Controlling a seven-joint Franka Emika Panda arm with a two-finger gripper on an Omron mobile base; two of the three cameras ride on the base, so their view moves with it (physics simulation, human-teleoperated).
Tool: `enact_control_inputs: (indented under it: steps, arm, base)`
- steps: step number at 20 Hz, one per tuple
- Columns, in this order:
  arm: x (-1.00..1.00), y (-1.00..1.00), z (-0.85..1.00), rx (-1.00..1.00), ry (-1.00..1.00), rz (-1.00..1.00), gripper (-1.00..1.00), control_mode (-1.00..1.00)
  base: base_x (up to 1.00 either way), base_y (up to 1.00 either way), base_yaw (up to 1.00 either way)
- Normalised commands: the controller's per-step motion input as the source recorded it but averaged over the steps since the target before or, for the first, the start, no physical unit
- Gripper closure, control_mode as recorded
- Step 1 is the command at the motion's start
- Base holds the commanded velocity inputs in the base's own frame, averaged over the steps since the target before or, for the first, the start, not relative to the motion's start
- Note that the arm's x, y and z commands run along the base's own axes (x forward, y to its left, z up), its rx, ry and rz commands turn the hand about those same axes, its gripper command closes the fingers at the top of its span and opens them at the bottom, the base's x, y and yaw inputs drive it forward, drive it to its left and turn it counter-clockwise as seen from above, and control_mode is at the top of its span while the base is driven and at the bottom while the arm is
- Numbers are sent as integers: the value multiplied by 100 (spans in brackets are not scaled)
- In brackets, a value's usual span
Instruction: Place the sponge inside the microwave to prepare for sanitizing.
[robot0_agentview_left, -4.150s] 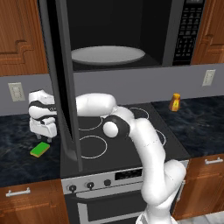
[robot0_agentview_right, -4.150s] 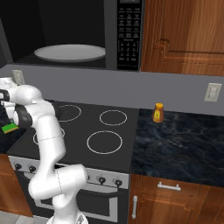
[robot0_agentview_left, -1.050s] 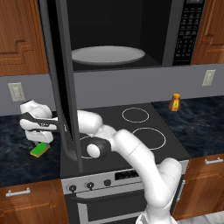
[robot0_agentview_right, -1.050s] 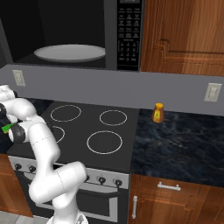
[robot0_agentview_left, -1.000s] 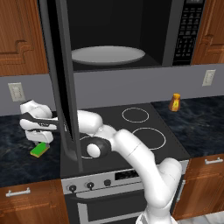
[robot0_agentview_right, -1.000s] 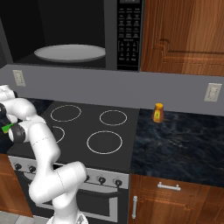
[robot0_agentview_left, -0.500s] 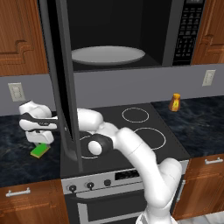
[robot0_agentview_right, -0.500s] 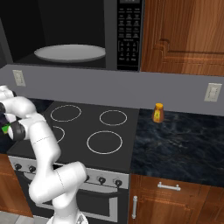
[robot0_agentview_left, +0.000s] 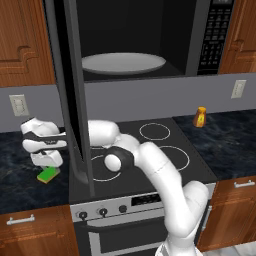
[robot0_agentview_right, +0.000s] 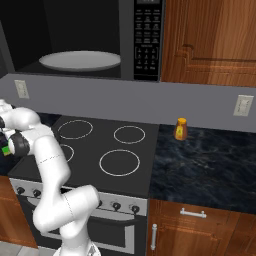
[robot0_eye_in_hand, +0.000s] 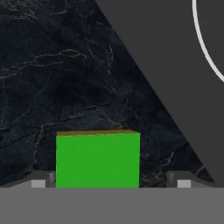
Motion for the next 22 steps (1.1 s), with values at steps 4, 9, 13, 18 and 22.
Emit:
enact_control_inputs:
  steps: [4, 9, 13, 18, 22]
  arm:
    - [-32, -46, -86, 0, -1, -3, -100, -100]
    - [-21, -43, -64, 0, -8, 0, -100, -100]
    - [-26, -53, -99, 0, -6, -1, -100, -100]
    - [-24, -50, -100, 0, -3, -2, -100, -100]
    - [-13, -16, -51, 6, -5, -1, -100, -100]
  base:
    - [0, 0, 0]
    - [0, 0, 0]
    - [0, 0, 0]
    - [0, 0, 0]
    - [0, 0, 0]
